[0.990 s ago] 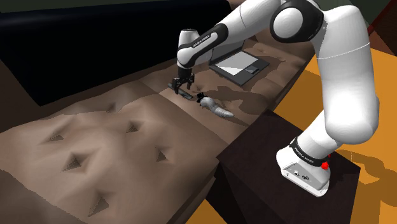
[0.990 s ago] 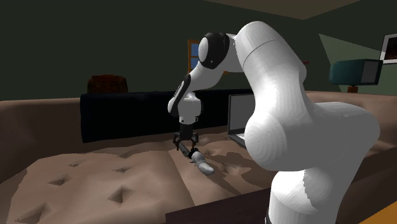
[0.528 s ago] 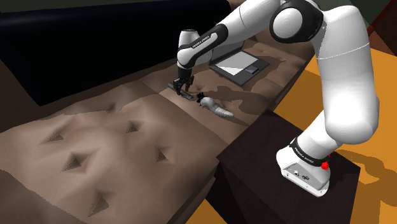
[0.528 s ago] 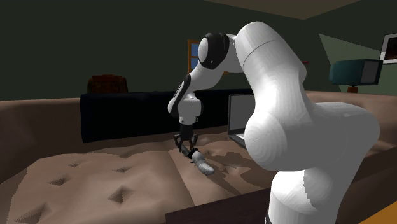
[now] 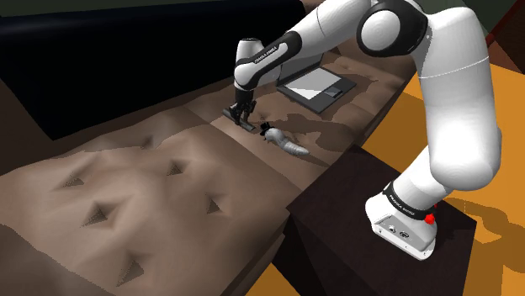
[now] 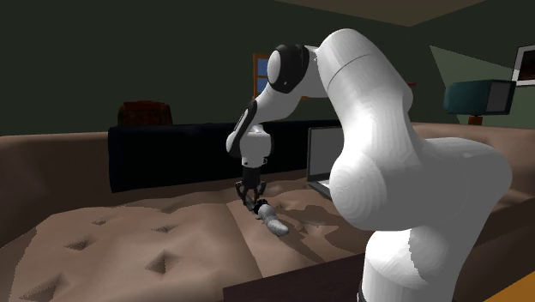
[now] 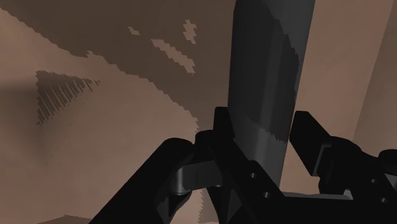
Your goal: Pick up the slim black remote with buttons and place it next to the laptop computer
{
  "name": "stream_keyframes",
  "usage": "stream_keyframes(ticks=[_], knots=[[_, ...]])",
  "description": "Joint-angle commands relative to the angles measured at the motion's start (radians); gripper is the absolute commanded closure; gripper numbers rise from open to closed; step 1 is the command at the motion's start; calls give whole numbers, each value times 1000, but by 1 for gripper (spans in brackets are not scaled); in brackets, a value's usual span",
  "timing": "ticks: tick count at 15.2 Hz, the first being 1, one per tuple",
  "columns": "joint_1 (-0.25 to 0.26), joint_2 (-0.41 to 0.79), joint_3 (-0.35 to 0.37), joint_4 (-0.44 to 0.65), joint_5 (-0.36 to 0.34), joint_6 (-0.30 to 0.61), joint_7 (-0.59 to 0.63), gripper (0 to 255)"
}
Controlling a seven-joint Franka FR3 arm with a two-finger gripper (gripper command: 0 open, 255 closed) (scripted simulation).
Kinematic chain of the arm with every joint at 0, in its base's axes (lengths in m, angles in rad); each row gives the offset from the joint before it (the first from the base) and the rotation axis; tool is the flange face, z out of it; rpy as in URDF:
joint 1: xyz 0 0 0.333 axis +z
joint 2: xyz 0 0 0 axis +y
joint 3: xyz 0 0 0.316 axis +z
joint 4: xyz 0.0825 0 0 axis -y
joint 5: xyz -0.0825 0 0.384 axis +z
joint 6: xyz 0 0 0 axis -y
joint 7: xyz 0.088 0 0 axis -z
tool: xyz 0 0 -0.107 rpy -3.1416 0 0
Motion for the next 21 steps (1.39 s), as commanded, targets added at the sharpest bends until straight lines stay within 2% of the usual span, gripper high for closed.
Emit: stream_keyframes(ticks=[1, 21], knots=[[-1, 2, 1, -2, 1, 3, -2, 255], [-7, -175, 6, -2, 5, -173, 8, 255]])
